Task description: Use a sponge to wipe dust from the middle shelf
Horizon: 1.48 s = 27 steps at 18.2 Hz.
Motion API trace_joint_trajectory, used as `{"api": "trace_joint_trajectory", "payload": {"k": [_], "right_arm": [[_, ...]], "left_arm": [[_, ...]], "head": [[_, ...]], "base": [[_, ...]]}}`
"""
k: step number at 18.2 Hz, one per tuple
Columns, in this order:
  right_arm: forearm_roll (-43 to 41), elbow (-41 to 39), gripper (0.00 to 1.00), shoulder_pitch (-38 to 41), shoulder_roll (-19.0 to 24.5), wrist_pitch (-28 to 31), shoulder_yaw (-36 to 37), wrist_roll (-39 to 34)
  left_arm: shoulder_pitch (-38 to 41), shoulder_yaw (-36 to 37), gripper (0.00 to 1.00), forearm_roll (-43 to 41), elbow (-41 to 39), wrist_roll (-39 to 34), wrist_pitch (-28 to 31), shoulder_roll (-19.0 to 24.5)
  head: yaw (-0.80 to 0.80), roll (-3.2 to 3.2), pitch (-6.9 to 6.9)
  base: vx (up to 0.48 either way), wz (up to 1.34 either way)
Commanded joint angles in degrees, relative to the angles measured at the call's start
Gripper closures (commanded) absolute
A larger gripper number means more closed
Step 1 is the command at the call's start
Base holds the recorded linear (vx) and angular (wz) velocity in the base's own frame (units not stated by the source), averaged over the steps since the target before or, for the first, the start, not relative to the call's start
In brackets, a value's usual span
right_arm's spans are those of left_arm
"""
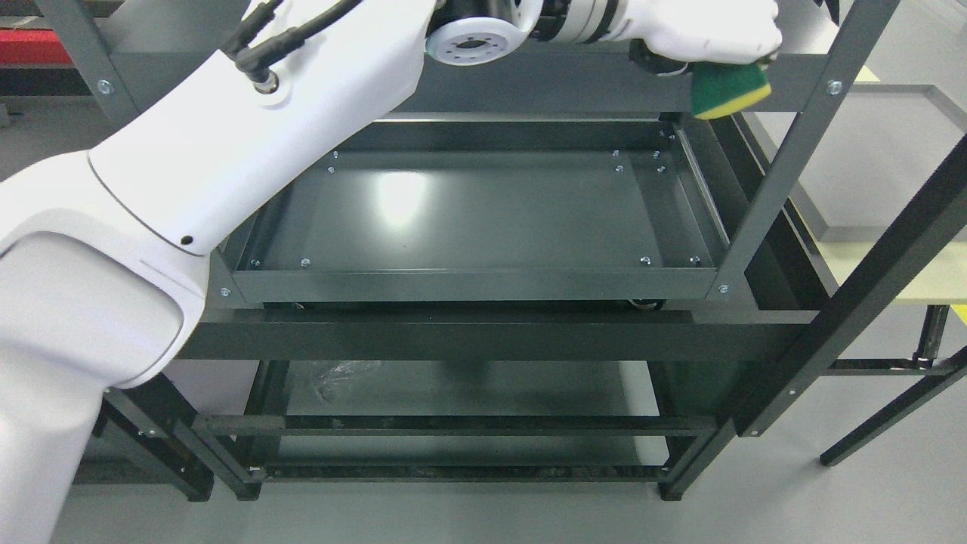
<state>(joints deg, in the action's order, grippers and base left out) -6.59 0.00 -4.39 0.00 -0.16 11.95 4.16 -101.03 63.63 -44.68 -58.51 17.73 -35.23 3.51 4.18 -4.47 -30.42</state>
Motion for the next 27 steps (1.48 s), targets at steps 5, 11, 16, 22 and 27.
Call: {"api": "trace_joint_trajectory", "payload": {"k": [5, 11, 16, 22, 27], "right_arm": [[0.0, -1.0, 0.00, 0.0, -1.0, 4.2, 0.0, 0.0], [0.0, -1.0, 0.00, 0.0, -1.0, 4.2, 0.0, 0.0], [0.0, -1.0, 0.00, 0.0, -1.0, 4.2, 0.0, 0.0], [0.0, -1.0, 0.00, 0.0, -1.0, 4.2, 0.0, 0.0], [0.0, -1.0, 0.00, 0.0, -1.0, 4.2, 0.0, 0.0]], "left_arm": [[-3.6, -0.3, 0.97, 0.1, -6.7, 11.5, -8.4, 4.6], [-1.1, -5.2, 0.97, 0.7, -16.9, 14.5, -9.8, 17.8], [1.9, -5.7, 0.97, 6.4, -27.6, 16.8, -9.8, 28.9], [2.2, -6.0, 0.96, 12.2, -34.5, 16.6, -9.8, 51.3], [2.6, -5.6, 0.96, 17.4, -37.6, 16.5, -9.8, 65.7]], "head": [[0.00, 0.00, 0.00], [0.00, 0.00, 0.00], [0.00, 0.00, 0.00], [0.00, 0.00, 0.00], [0.00, 0.00, 0.00]], "base": [[0.000, 0.00], [0.000, 0.00], [0.000, 0.00], [0.000, 0.00], [0.000, 0.00]]}}
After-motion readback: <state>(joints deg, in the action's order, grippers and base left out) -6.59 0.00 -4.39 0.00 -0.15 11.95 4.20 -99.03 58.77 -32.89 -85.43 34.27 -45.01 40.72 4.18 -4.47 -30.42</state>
